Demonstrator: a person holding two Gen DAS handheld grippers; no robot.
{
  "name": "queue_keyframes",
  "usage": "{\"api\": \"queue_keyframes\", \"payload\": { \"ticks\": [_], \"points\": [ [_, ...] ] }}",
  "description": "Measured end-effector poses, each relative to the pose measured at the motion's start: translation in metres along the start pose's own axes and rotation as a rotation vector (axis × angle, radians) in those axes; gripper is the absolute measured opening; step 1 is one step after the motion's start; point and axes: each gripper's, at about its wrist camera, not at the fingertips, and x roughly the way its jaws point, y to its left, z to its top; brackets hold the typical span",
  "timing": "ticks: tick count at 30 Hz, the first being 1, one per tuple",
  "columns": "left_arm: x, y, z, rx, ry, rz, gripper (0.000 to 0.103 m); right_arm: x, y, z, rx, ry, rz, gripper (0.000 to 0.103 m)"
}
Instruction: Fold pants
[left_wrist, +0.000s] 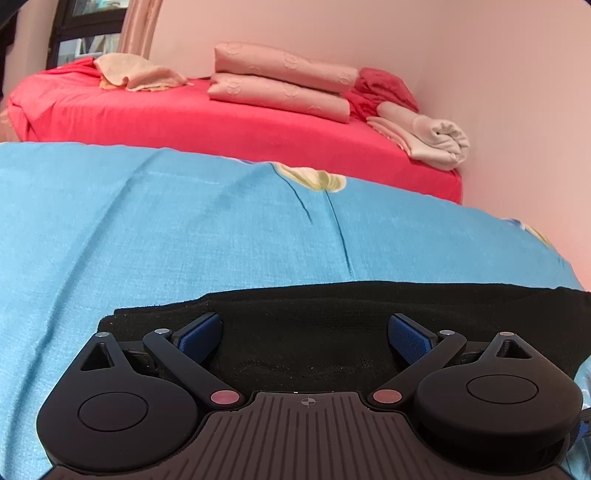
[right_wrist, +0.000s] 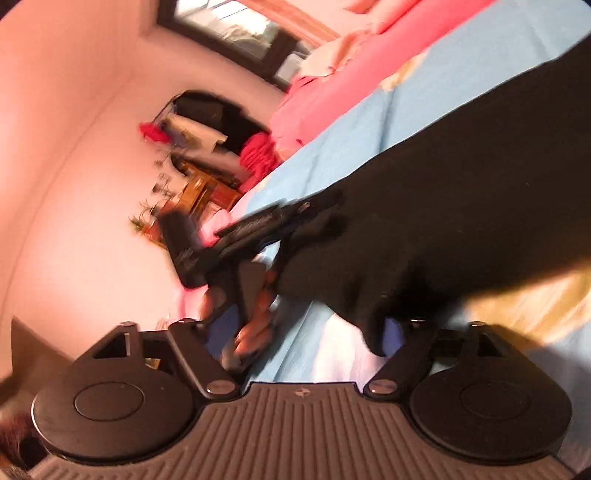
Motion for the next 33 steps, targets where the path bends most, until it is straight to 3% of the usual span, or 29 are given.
{"api": "queue_keyframes", "payload": {
  "ticks": [2, 3, 4, 6, 8, 10, 12, 13, 14, 16, 17, 19, 20, 21, 23, 24, 26, 30, 33],
  "points": [
    [0.000, 0.000, 0.000, -0.001, -0.002, 0.000, 0.103, -0.005, -0.003, 0.000, -0.014, -0.059, -0.078, 0.076],
    [0.000, 0.000, 0.000, 0.000, -0.003, 0.000, 0.103, -0.012, -0.014, 0.003, 0.048, -0.132, -0.103, 0.073],
    [0.000, 0.000, -0.001, 0.001, -0.003, 0.001, 0.103, -0.019, -0.027, 0.007, 0.147, -0.202, -0.095, 0.065],
    [0.000, 0.000, -0.001, 0.004, -0.004, 0.003, 0.103, -0.020, -0.045, 0.009, 0.295, -0.243, -0.009, 0.066],
    [0.000, 0.000, -0.001, 0.005, -0.005, 0.003, 0.103, -0.006, -0.031, 0.006, 0.196, -0.154, 0.042, 0.072],
    [0.000, 0.000, -0.001, 0.005, -0.005, 0.003, 0.103, 0.018, -0.009, 0.000, 0.080, 0.026, 0.114, 0.085],
    [0.000, 0.000, -0.001, 0.004, -0.006, 0.002, 0.103, 0.024, 0.013, -0.002, -0.098, -0.005, -0.030, 0.083],
    [0.000, 0.000, -0.001, 0.004, -0.006, 0.002, 0.103, 0.024, 0.009, 0.003, -0.074, -0.046, -0.065, 0.080],
    [0.000, 0.000, -0.001, 0.004, -0.006, 0.003, 0.103, 0.021, -0.002, 0.010, 0.028, -0.095, -0.060, 0.070],
    [0.001, 0.000, -0.001, 0.004, -0.006, 0.003, 0.103, 0.020, -0.028, 0.016, 0.269, -0.177, 0.011, 0.064],
    [0.001, 0.000, -0.001, 0.004, -0.006, 0.002, 0.103, 0.025, -0.029, 0.016, 0.279, -0.164, 0.048, 0.067],
    [0.000, 0.000, -0.001, 0.000, -0.008, -0.001, 0.103, 0.043, -0.010, 0.009, 0.140, -0.005, 0.082, 0.073],
    [0.000, 0.001, -0.001, -0.002, -0.009, -0.003, 0.103, 0.050, 0.005, 0.001, 0.049, 0.065, 0.060, 0.076],
    [0.000, 0.001, 0.000, -0.004, -0.010, -0.006, 0.103, 0.051, 0.024, -0.008, -0.073, 0.083, -0.019, 0.076],
    [-0.001, 0.002, -0.001, -0.007, -0.012, -0.011, 0.103, 0.051, 0.048, -0.014, -0.242, 0.122, -0.159, 0.065],
    [-0.001, 0.002, -0.001, -0.007, -0.013, -0.012, 0.103, 0.049, 0.057, -0.013, -0.279, 0.133, -0.223, 0.063],
    [-0.001, 0.002, -0.001, -0.007, -0.014, -0.011, 0.103, 0.030, 0.063, -0.003, -0.284, 0.143, -0.272, 0.063],
    [-0.002, 0.004, -0.001, -0.013, -0.017, -0.017, 0.103, -0.013, 0.079, 0.015, -0.403, 0.050, -0.447, 0.067],
    [-0.003, 0.004, -0.001, -0.012, -0.018, -0.014, 0.103, -0.004, 0.082, 0.033, -0.452, -0.012, -0.526, 0.065]
  ]
}}
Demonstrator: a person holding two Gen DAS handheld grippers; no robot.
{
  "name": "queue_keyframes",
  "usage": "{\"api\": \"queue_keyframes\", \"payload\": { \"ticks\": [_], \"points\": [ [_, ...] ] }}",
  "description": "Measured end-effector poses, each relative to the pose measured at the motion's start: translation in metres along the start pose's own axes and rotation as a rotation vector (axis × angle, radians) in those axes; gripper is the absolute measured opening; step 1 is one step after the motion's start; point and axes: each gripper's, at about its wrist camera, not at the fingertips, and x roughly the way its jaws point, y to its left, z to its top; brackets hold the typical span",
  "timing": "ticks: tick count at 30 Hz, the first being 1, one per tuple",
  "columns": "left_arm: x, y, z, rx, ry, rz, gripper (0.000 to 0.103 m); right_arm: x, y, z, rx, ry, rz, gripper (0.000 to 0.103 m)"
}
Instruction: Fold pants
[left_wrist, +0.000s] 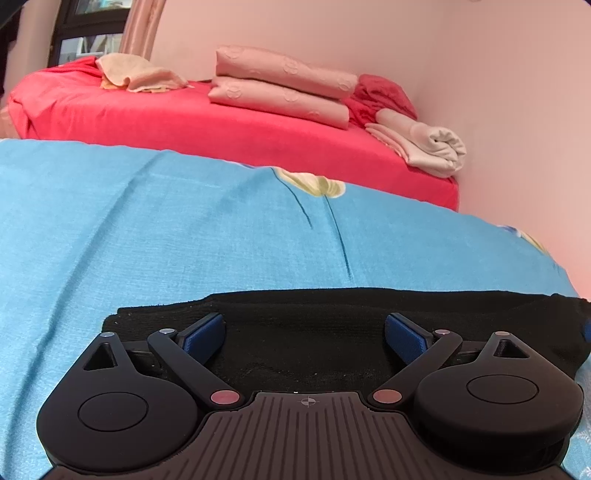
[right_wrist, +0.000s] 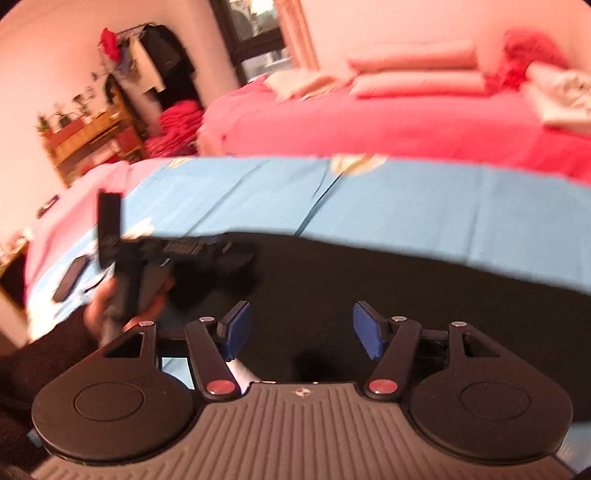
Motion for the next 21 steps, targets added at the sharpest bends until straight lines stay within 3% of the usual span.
{"api": "queue_keyframes", "payload": {
  "ticks": [2, 4, 6, 8, 10, 12, 13, 15, 16, 21],
  "points": [
    [-0.001, -0.001, -0.001, 0.006, -0.001, 0.004, 0.103, 0.026, 0.002, 0.008, -0.099, 0.036, -0.106, 0.048],
    [-0.003, -0.001, -0.002, 0.012, -0.003, 0.005, 0.103, 0.056, 0.005, 0.013, -0.199, 0.112, -0.169, 0.040],
    [-0.004, -0.001, -0.002, 0.011, -0.005, 0.002, 0.103, 0.069, -0.004, 0.013, -0.294, 0.151, -0.198, 0.042],
    [-0.004, 0.000, -0.001, 0.010, -0.005, -0.002, 0.103, 0.088, -0.009, 0.007, -0.331, 0.175, -0.241, 0.054],
    [-0.004, 0.001, -0.001, 0.010, -0.005, -0.002, 0.103, 0.099, -0.017, 0.008, -0.309, 0.183, -0.232, 0.065],
    [-0.004, 0.000, -0.001, 0.011, -0.007, 0.001, 0.103, 0.103, -0.022, 0.010, -0.246, 0.173, -0.223, 0.067],
    [-0.005, 0.000, -0.001, 0.015, -0.010, 0.005, 0.103, 0.106, -0.035, 0.015, -0.194, 0.176, -0.193, 0.054],
    [-0.008, -0.003, -0.002, 0.026, -0.023, 0.016, 0.103, 0.098, -0.038, 0.014, -0.131, 0.168, -0.151, 0.014],
    [-0.010, -0.004, -0.002, 0.033, -0.033, 0.025, 0.103, 0.093, -0.036, 0.015, -0.125, 0.171, -0.145, 0.009],
    [-0.013, -0.008, -0.002, 0.055, -0.055, 0.050, 0.103, 0.087, -0.028, 0.030, -0.139, 0.062, -0.209, 0.009]
  ]
}}
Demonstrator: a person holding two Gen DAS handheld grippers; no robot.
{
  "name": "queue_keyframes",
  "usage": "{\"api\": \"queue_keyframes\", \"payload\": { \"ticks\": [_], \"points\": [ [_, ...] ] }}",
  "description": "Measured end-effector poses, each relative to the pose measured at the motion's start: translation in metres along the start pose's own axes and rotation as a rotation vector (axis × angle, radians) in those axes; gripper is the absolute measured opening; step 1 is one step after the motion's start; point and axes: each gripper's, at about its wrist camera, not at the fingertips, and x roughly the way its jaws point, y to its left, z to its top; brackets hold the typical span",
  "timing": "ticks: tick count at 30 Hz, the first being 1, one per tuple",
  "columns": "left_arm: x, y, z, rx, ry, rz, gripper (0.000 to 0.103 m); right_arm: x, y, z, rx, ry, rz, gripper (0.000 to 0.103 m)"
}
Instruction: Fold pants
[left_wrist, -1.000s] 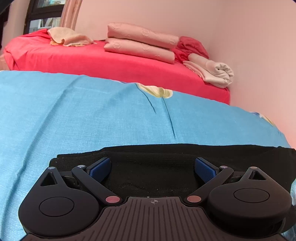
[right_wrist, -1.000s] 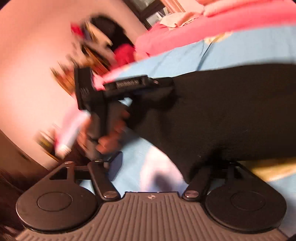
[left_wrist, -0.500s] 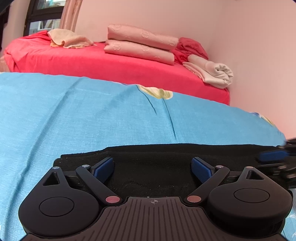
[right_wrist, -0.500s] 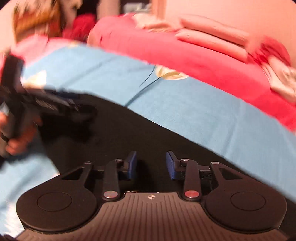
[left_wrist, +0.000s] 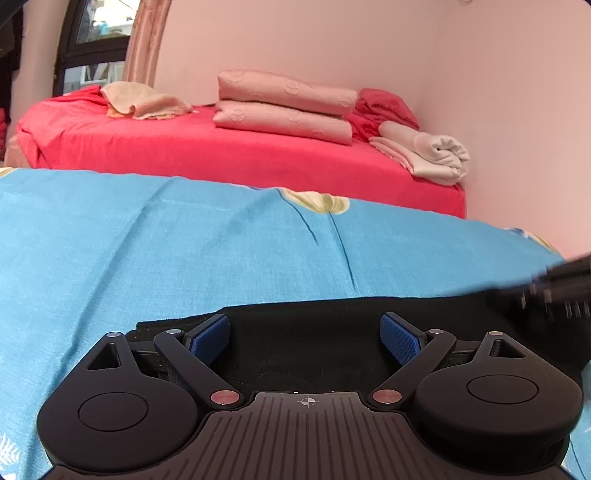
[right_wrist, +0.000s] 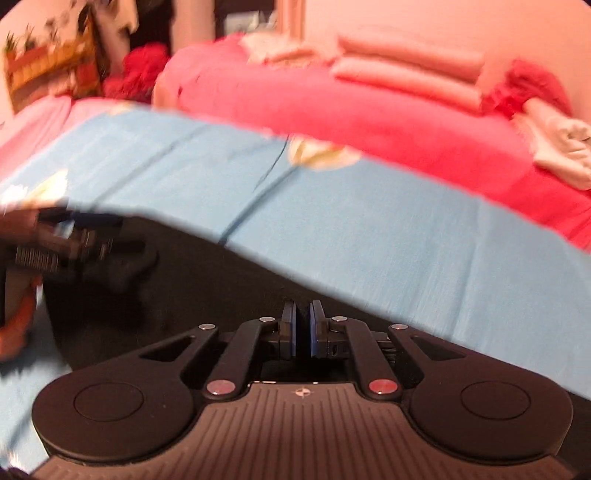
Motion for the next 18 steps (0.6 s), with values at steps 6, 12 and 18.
{"api": "queue_keyframes", "payload": {
  "ticks": [6, 12, 18],
  "points": [
    [0.009, 0.001, -0.001, 0.004, 0.039, 0.011, 0.103, 0.024, -0.005, -0.015, 0.081, -0.016, -0.067, 0.026],
    [0.002, -0.001, 0.000, 0.017, 0.028, 0.057, 0.103, -0.046, -0.050, -0.046, 0.290, -0.129, -0.040, 0.059],
    [-0.009, -0.019, 0.013, 0.029, 0.032, 0.068, 0.103, -0.082, -0.165, -0.114, 0.681, -0.123, -0.073, 0.007]
  ]
}}
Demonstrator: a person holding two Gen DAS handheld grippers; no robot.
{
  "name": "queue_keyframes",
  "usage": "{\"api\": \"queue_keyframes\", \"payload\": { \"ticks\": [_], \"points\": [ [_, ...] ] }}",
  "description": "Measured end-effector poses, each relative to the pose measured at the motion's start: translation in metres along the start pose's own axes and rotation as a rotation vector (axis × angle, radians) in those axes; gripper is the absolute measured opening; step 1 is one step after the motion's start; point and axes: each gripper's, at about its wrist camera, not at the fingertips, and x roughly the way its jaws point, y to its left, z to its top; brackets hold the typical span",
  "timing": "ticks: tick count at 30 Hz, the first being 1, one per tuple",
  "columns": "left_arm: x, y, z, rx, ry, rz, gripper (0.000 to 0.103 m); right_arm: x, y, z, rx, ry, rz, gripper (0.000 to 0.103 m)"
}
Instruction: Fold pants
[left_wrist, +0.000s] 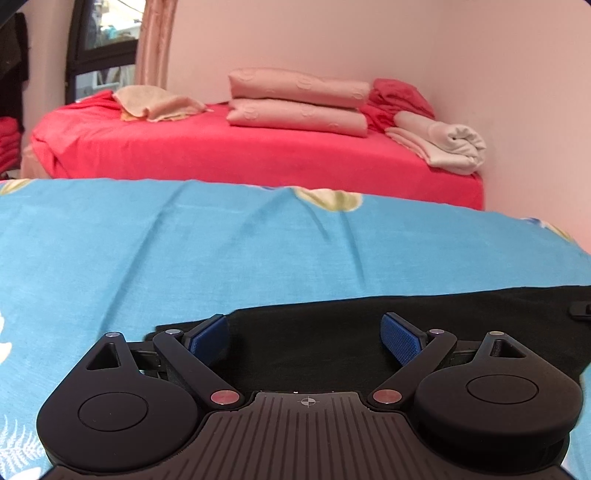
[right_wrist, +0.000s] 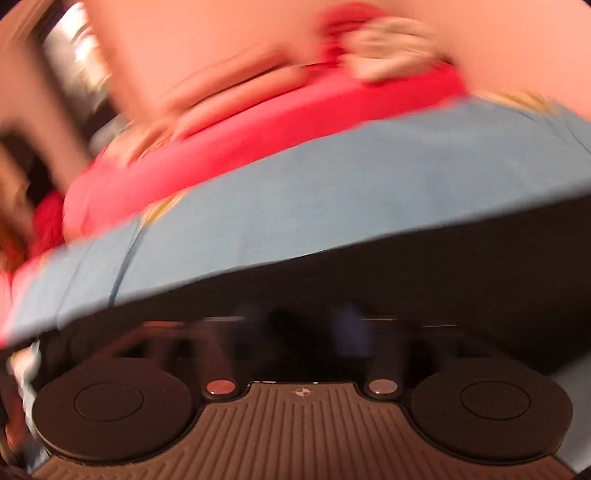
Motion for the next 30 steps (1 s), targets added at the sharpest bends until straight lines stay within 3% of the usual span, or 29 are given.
{"api": "queue_keyframes", "payload": {
  "ticks": [1, 3, 4, 5, 7, 9, 10, 15, 21, 24, 25, 27, 29, 30],
  "points": [
    [-0.001, -0.006, 0.002, 0.012, 0.005, -0.020, 0.103, -0.010, -0.018, 0.006, 0.095, -0.024, 0.000, 0.009],
    [0.001, -0.021, 0.005, 0.055, 0.010, -0.026, 0.103, -0.044, -0.051, 0.008, 0.254, -0.154, 0.005, 0.044],
    [0.004, -0.029, 0.006, 0.076, 0.014, -0.023, 0.103, -0.061, -0.063, 0.006, 0.306, -0.222, -0.027, 0.073],
    [0.008, -0.034, 0.007, 0.087, 0.025, -0.027, 0.103, -0.078, -0.074, 0.002, 0.352, -0.291, -0.074, 0.079],
    [0.023, -0.040, 0.005, 0.078, 0.064, -0.052, 0.103, -0.104, -0.098, -0.007, 0.475, -0.349, -0.156, 0.079],
    [0.044, -0.040, -0.003, 0.062, 0.112, -0.046, 0.103, -0.116, -0.127, -0.018, 0.632, -0.334, -0.219, 0.079],
    [0.048, -0.040, -0.010, 0.072, 0.085, -0.038, 0.103, -0.118, -0.141, -0.023, 0.684, -0.317, -0.227, 0.072],
    [0.044, -0.041, -0.013, 0.078, 0.059, -0.032, 0.103, -0.112, -0.186, -0.018, 0.775, -0.363, -0.066, 0.072],
    [0.043, -0.041, -0.014, 0.074, 0.045, -0.028, 0.103, -0.079, -0.194, 0.017, 0.708, -0.425, -0.048, 0.073],
    [0.043, -0.041, -0.014, 0.074, 0.043, -0.026, 0.103, -0.070, -0.189, 0.024, 0.653, -0.426, -0.107, 0.058],
    [0.042, -0.042, -0.015, 0.075, 0.042, -0.026, 0.103, -0.070, -0.188, 0.025, 0.649, -0.409, -0.141, 0.026],
    [0.042, -0.042, -0.015, 0.075, 0.041, -0.025, 0.103, -0.078, -0.186, 0.025, 0.621, -0.366, -0.187, 0.022],
    [0.042, -0.042, -0.015, 0.077, 0.040, -0.024, 0.103, -0.095, -0.192, 0.022, 0.612, -0.431, -0.218, 0.021],
    [0.042, -0.043, -0.015, 0.082, 0.040, -0.023, 0.103, -0.094, -0.202, 0.020, 0.640, -0.417, -0.250, 0.021]
  ]
}}
